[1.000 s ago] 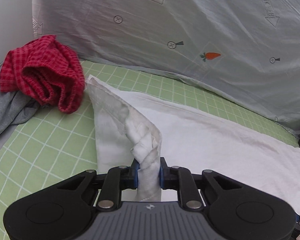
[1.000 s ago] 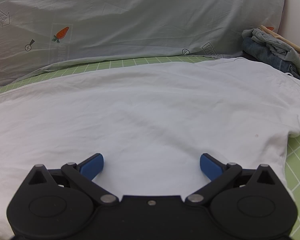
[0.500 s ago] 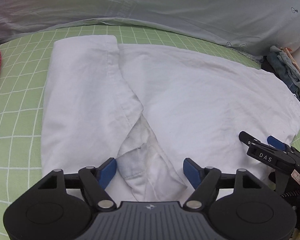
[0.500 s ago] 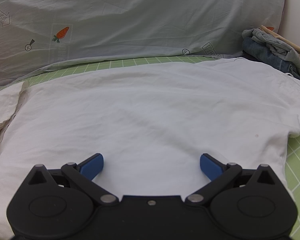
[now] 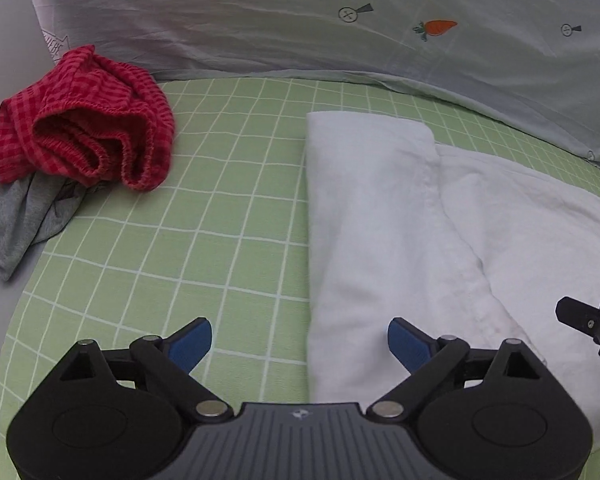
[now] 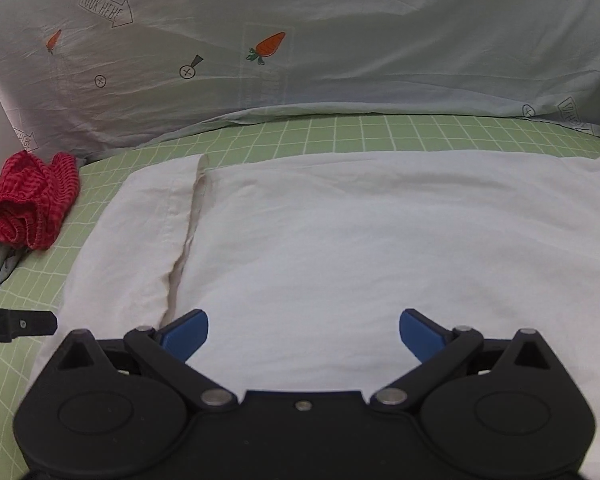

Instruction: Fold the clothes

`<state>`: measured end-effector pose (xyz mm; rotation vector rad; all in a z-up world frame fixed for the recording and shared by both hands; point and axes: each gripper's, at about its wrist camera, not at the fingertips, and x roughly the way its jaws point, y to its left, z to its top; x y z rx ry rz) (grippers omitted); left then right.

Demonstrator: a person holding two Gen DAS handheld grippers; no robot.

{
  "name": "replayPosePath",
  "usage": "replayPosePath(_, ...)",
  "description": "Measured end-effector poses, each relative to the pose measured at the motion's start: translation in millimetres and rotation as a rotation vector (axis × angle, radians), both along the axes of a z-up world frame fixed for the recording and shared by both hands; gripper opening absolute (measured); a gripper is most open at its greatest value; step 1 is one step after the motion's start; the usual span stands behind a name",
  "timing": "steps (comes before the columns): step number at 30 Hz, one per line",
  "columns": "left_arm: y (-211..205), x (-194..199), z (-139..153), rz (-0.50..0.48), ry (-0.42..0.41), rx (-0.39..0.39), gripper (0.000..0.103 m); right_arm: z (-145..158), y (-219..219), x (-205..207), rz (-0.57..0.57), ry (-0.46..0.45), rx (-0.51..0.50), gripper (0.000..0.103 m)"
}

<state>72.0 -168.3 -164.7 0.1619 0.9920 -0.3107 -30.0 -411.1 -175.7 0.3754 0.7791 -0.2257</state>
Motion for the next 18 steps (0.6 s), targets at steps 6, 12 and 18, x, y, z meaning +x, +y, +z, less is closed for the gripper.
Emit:
replayPosePath(6,9,8,-15,0.018,0.051,-0.008,0.095,-1,30,51,0.132,-0.034,0.144,0.078)
replayPosePath(12,14,14,-27,0.074,0.108,-0.036,0.101,-18,42,78,0.129,0.011,0.207,0.052)
replayPosePath(18,14,16,-31,0.069,0.115,-0.033,0.103,-28,17,73,0.039,-0.012,0.428,0.037)
